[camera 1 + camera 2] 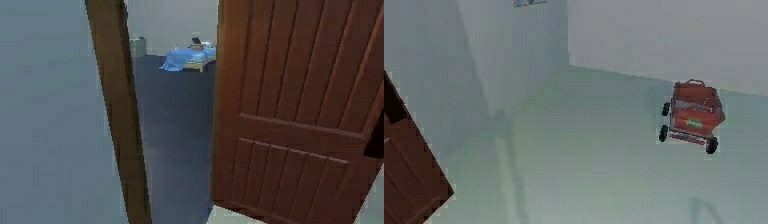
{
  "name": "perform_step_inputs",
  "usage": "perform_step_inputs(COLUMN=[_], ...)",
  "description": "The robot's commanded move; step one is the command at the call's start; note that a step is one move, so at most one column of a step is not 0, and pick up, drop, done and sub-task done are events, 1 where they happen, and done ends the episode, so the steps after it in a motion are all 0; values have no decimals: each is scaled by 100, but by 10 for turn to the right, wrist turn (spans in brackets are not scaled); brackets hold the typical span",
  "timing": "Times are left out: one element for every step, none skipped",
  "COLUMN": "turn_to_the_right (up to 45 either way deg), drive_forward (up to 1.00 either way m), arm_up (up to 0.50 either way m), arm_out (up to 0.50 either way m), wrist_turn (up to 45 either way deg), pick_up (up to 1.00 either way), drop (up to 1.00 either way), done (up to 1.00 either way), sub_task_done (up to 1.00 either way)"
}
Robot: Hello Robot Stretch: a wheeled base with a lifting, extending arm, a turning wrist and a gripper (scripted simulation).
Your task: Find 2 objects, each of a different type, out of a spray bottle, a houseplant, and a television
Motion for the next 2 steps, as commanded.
perform_step_inputs(turn_to_the_right=[450,450], drive_forward=[0,0], arm_up=[0,0], arm_out=[0,0], wrist_turn=[0,0], pick_up=[0,0], drop=[0,0], done=[0,0], sub_task_done=[0,0])
